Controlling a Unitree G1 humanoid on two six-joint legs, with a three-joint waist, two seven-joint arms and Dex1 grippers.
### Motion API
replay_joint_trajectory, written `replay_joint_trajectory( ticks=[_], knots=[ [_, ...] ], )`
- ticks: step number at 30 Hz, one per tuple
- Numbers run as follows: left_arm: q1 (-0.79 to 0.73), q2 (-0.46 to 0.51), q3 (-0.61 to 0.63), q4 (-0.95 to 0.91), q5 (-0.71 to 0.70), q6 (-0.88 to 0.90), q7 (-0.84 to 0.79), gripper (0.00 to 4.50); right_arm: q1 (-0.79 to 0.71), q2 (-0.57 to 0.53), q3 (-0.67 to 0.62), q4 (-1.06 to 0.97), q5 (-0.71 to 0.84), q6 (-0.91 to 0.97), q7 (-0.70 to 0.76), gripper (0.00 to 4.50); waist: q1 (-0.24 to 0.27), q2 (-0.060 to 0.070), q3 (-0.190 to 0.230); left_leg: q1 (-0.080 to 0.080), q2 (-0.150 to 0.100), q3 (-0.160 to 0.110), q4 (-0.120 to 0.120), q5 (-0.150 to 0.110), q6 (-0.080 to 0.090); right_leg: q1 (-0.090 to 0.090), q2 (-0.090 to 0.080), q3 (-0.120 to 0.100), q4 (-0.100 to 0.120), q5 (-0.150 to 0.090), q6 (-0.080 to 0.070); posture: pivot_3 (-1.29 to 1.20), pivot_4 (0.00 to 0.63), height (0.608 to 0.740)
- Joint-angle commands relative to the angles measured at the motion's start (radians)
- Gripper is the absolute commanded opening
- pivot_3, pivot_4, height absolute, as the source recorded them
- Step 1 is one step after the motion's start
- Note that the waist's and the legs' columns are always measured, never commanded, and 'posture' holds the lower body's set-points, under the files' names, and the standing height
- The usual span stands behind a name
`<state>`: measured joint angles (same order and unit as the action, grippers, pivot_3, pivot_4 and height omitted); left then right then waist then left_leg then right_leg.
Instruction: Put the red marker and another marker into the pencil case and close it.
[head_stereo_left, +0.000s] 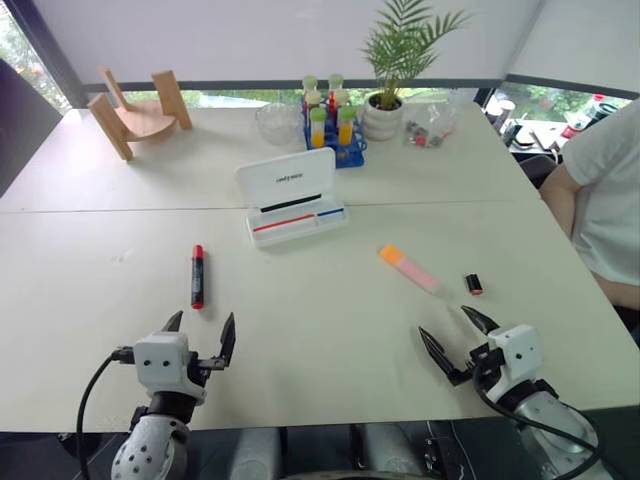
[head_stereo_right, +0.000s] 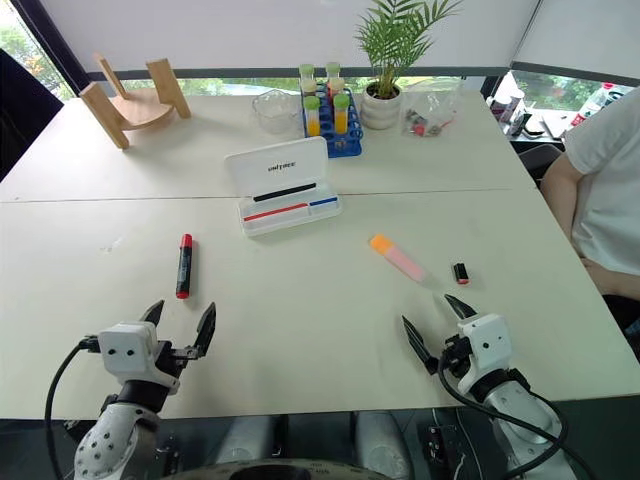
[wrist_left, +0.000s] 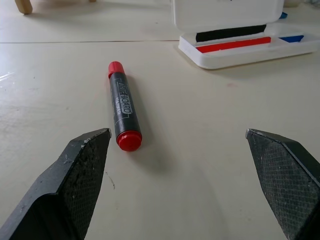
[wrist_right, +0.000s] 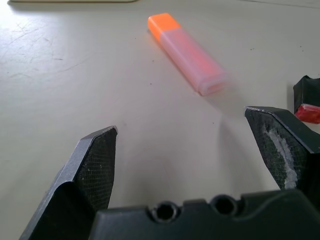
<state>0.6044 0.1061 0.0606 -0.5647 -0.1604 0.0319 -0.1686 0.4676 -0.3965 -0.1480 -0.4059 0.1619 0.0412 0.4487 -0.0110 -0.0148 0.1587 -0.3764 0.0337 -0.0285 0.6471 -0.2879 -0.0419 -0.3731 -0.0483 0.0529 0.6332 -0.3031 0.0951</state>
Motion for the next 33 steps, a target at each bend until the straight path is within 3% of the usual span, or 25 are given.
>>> replay_joint_trajectory(
  ticks=[1, 25, 30, 33],
  knots=[
    [0.01, 0.003, 0.008, -0.01, 0.002, -0.029, -0.004, 4.46, -0.002, 0.004, -0.029, 0.001, 0.0, -0.029, -0.01, 4.5, 0.0, 0.0, 0.0, 0.0, 0.0, 0.0, 0.0, 0.0, 0.0, 0.0, 0.0, 0.0, 0.0, 0.0, 0.0, 0.0, 0.15, 0.74],
    [0.003, 0.012, 0.028, 0.098, -0.014, -0.133, -0.049, 4.46, -0.014, -0.01, -0.068, 0.085, 0.012, -0.115, 0.01, 4.5, 0.0, 0.0, 0.001, -0.001, 0.0, 0.0, 0.0, 0.0, 0.0, -0.001, 0.0, 0.0, 0.0, 0.0, 0.0, 0.0, 0.15, 0.74],
    [-0.078, 0.108, 0.067, 0.04, -0.068, -0.093, -0.122, 4.46, -0.02, -0.043, -0.072, 0.081, 0.035, -0.15, 0.071, 4.5, 0.0, 0.001, 0.001, -0.001, 0.0, 0.0, 0.0, 0.0, 0.0, -0.001, 0.0, 0.0, 0.0, 0.0, 0.0, 0.0, 0.15, 0.74],
    [-0.192, 0.211, 0.119, -0.013, -0.175, 0.031, -0.171, 4.46, -0.041, -0.075, -0.068, 0.038, 0.078, -0.104, 0.117, 4.5, 0.001, 0.002, 0.002, 0.0, 0.0, 0.0, 0.0, 0.0, 0.0, 0.0, 0.0, 0.0, 0.0, 0.0, 0.0, 0.0, 0.15, 0.74]
  ],
)
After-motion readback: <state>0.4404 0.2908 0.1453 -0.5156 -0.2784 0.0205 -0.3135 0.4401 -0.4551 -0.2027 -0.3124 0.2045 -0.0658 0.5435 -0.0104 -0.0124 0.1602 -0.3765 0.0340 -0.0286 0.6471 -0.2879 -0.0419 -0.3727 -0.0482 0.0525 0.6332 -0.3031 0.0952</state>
